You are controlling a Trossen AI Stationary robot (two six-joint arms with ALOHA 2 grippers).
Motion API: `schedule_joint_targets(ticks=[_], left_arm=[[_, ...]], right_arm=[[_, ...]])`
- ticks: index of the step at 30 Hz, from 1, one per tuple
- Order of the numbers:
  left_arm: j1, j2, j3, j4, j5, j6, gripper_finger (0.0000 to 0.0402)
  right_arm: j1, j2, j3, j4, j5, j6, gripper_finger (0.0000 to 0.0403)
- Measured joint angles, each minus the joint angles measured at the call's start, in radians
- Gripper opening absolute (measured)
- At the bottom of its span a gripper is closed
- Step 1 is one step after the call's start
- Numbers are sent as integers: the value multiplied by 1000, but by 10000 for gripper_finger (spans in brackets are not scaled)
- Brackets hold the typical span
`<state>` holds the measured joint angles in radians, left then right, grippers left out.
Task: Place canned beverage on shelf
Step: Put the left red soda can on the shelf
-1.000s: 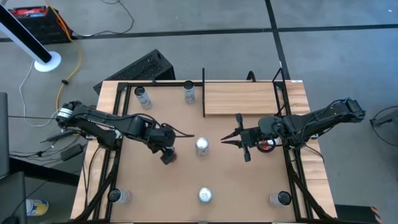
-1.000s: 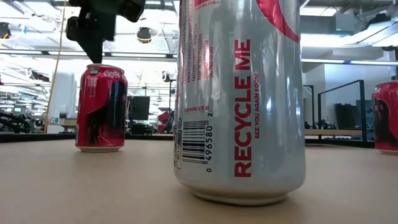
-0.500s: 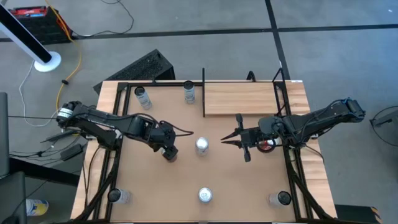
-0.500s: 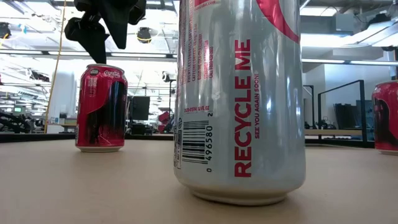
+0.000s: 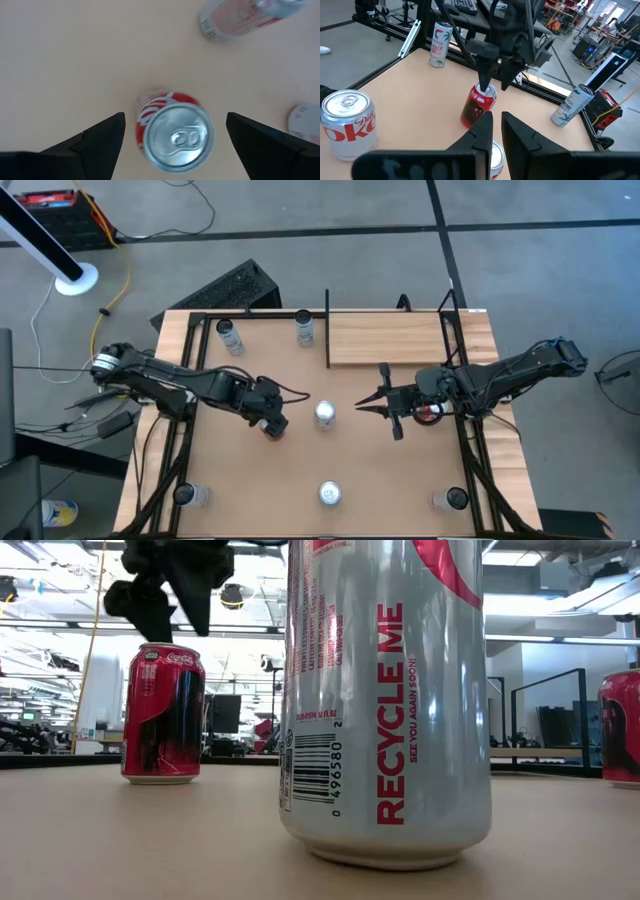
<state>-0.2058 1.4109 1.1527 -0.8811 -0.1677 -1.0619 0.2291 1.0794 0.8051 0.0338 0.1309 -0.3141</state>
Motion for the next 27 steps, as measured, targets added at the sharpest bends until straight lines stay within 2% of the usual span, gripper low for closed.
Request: schedule_joint_targets(ticks=[12, 19, 27], left_arm=[[0, -2, -88, 96, 28, -20, 332], [0, -4, -167, 188, 77, -27, 332], [3, -4, -174, 195, 90, 32, 330]], right_arm=[[-1, 0, 0, 0, 0, 0, 64], [-1, 0, 0, 0, 0, 0, 64], [-1, 0, 0, 2, 0, 0, 64]])
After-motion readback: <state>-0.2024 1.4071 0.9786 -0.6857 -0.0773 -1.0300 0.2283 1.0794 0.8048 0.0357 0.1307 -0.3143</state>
